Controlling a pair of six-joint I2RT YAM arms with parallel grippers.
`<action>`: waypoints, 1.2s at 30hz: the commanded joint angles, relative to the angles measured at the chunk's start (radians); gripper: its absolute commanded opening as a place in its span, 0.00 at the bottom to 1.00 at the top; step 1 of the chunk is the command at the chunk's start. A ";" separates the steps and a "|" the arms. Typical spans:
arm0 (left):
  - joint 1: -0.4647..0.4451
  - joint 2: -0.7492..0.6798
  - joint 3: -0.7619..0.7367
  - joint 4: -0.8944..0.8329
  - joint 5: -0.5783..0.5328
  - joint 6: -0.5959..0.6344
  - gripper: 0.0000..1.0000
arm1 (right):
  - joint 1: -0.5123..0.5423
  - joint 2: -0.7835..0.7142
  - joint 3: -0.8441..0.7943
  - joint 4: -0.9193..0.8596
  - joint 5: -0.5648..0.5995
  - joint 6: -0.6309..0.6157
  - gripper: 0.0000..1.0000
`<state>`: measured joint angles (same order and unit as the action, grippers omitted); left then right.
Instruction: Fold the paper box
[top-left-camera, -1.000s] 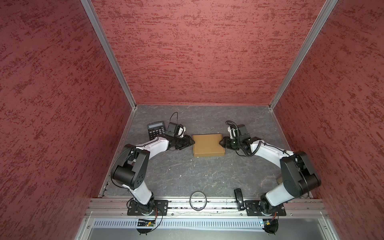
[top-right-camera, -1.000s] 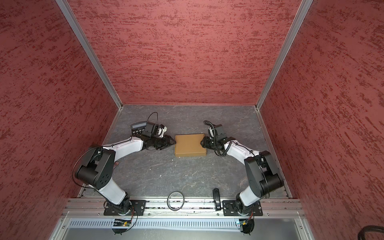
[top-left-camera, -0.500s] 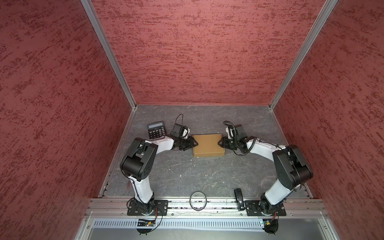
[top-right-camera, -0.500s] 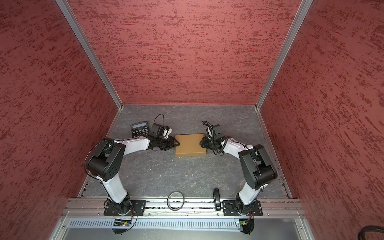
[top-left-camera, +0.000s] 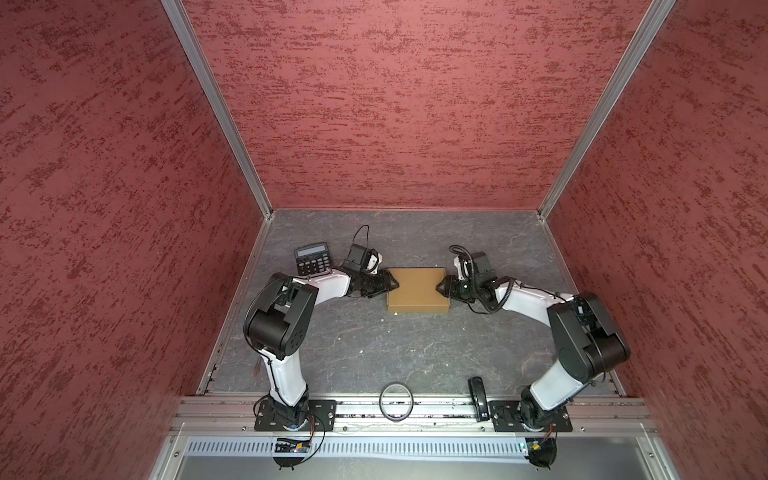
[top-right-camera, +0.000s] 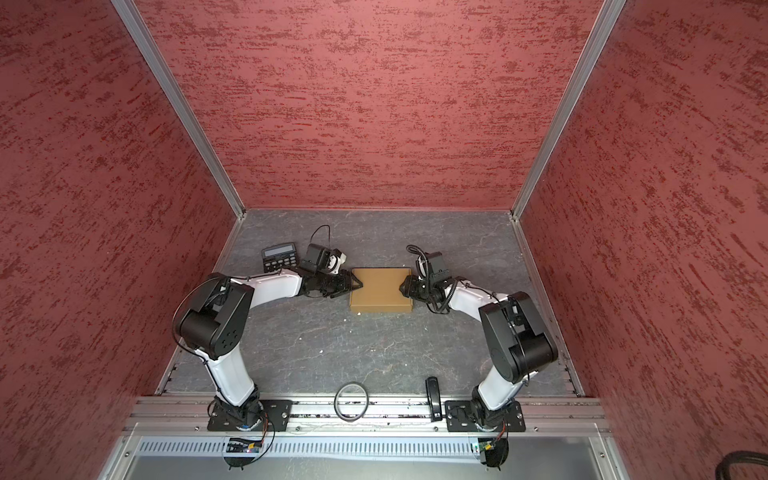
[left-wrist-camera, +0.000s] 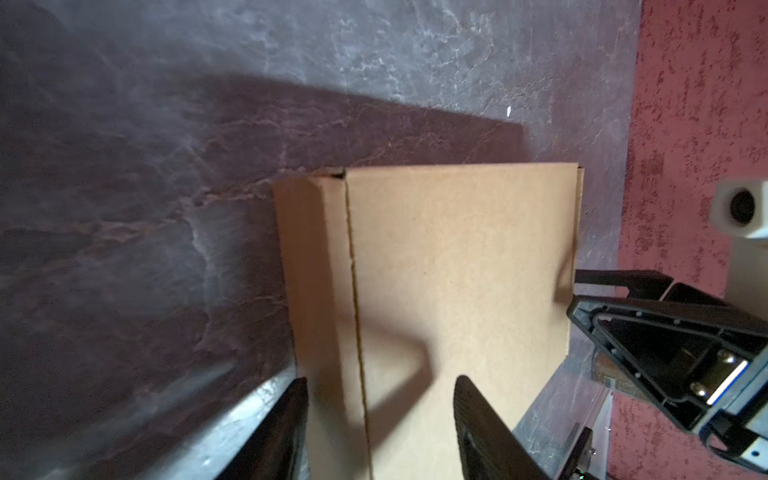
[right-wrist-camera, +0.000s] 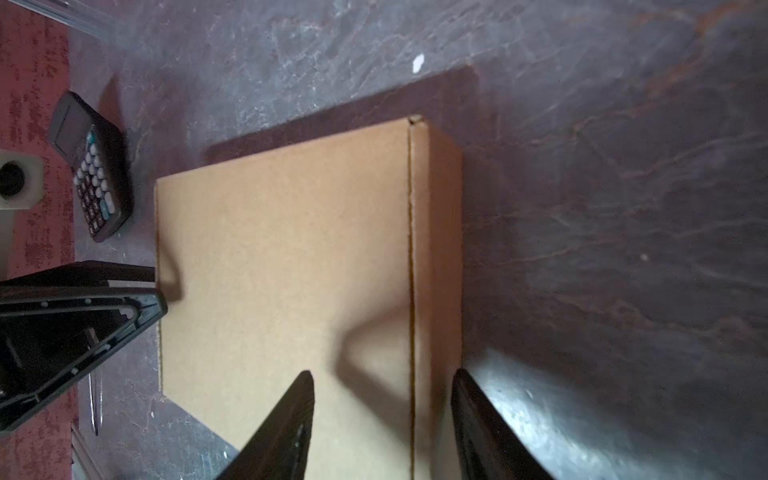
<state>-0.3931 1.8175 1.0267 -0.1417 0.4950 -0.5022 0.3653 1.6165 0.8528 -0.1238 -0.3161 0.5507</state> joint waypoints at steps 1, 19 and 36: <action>0.038 -0.052 0.036 -0.033 0.001 0.048 0.64 | 0.005 -0.097 0.000 -0.062 0.071 0.003 0.61; 0.225 -0.350 -0.008 -0.091 -0.095 0.223 1.00 | 0.001 -0.543 -0.116 -0.068 0.405 -0.044 0.99; 0.348 -0.639 -0.230 0.006 -0.437 0.330 1.00 | 0.001 -0.829 -0.327 0.139 0.646 -0.204 0.99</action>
<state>-0.0628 1.2167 0.8177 -0.1608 0.1539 -0.2287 0.3649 0.7998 0.5457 -0.0647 0.2623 0.3935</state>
